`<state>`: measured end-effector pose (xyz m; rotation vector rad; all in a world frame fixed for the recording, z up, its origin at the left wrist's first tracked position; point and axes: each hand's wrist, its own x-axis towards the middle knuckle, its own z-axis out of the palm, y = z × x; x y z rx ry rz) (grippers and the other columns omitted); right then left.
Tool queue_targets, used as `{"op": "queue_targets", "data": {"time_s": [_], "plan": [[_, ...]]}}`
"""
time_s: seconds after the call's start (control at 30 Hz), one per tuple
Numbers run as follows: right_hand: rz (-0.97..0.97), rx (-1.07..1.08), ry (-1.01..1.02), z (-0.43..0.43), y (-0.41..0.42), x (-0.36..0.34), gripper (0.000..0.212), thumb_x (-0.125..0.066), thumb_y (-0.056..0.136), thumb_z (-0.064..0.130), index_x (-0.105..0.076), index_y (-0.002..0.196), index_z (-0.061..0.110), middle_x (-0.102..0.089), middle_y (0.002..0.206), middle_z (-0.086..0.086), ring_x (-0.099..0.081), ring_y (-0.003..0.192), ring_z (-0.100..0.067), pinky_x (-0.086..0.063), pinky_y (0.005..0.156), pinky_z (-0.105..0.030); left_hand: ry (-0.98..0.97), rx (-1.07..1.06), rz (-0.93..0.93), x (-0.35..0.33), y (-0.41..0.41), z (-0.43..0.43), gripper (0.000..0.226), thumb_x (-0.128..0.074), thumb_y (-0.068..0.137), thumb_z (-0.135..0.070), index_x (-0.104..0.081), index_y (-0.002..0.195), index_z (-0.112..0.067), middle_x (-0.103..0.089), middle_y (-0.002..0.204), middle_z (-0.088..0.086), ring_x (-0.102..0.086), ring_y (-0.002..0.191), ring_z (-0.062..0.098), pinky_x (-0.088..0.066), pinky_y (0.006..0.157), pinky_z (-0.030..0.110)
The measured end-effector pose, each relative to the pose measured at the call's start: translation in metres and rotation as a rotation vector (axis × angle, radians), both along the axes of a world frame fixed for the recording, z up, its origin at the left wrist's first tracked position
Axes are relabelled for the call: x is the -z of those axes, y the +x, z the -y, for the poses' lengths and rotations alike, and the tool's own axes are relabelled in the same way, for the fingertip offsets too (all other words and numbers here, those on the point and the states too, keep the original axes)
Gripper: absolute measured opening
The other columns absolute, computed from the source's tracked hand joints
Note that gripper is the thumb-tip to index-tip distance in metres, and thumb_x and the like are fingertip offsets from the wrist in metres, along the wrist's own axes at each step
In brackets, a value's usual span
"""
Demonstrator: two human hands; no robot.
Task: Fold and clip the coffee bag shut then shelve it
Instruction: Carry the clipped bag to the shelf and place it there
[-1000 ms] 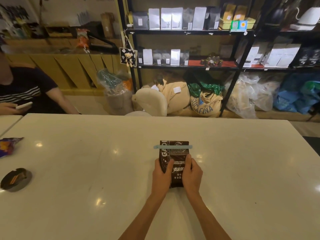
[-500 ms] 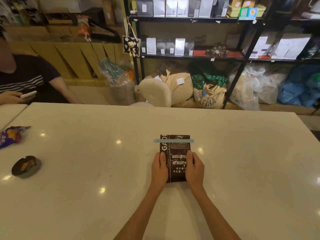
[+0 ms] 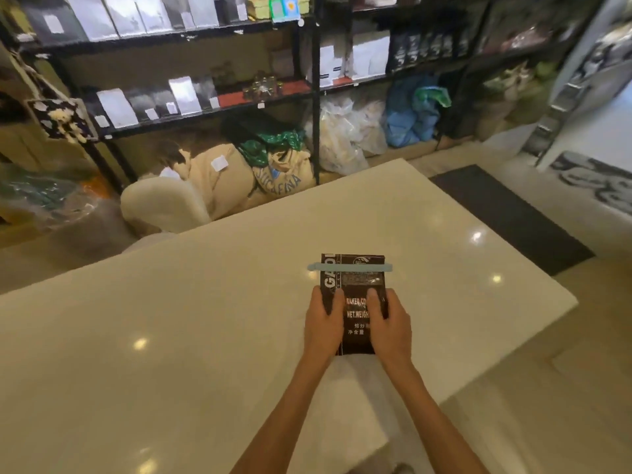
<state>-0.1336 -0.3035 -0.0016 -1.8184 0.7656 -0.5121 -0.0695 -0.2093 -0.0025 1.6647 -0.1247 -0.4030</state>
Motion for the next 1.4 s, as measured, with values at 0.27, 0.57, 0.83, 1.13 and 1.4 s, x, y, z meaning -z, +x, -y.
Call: {"op": "queue_targets", "data": {"time_s": [0.27,0.57,0.83,1.13,1.4], "plan": [[0.093,0.311,0.336,0.196,-0.134,-0.009,0.035,-0.030,0.104,0.042,-0.058,0.109,0.022,-0.069,0.101,-0.004,-0.068,0.094,-0.018,-0.054,0.074,-0.028,-0.075,0.348,-0.082,-0.009,-0.111,0.216,0.036,-0.027,0.105,-0.034,-0.055,0.110,-0.012,-0.066,0.095,0.004,-0.066,0.084,0.011,-0.051,0.065,0.016],[0.229,0.740,0.199,0.385,-0.274,-0.015,0.036,-0.036,0.103,0.037,-0.058,0.085,0.015,-0.064,0.079,-0.005,-0.061,0.075,-0.016,-0.050,0.069,-0.040,-0.090,0.720,0.050,-0.024,-0.229,0.437,0.035,-0.028,0.106,-0.026,-0.055,0.105,-0.003,-0.061,0.086,0.000,-0.063,0.076,0.003,-0.048,0.058,0.008],[0.228,0.872,0.154,0.533,-0.297,-0.014,0.033,-0.037,0.104,0.030,-0.060,0.091,0.011,-0.066,0.084,-0.009,-0.061,0.075,-0.013,-0.051,0.068,-0.037,-0.083,0.832,0.027,-0.012,-0.246,0.604,0.041,-0.030,0.104,-0.033,-0.056,0.100,-0.003,-0.062,0.084,0.005,-0.060,0.069,0.005,-0.050,0.060,0.022],[0.205,0.834,0.064,0.750,-0.236,-0.033,0.035,-0.037,0.104,0.031,-0.062,0.095,0.009,-0.069,0.089,-0.008,-0.062,0.077,-0.013,-0.050,0.068,-0.029,-0.105,0.801,0.009,-0.023,-0.183,0.825,0.038,-0.031,0.104,-0.034,-0.058,0.100,-0.006,-0.064,0.085,0.003,-0.063,0.065,-0.002,-0.050,0.060,0.019],[0.161,0.591,0.121,0.893,-0.113,-0.048,0.032,-0.038,0.102,0.040,-0.061,0.109,0.018,-0.069,0.099,-0.006,-0.069,0.090,-0.019,-0.059,0.075,-0.037,-0.153,0.581,-0.025,-0.039,-0.067,0.939,0.031,-0.033,0.104,-0.034,-0.055,0.102,-0.012,-0.066,0.089,0.005,-0.069,0.071,0.002,-0.054,0.059,0.017]]}}
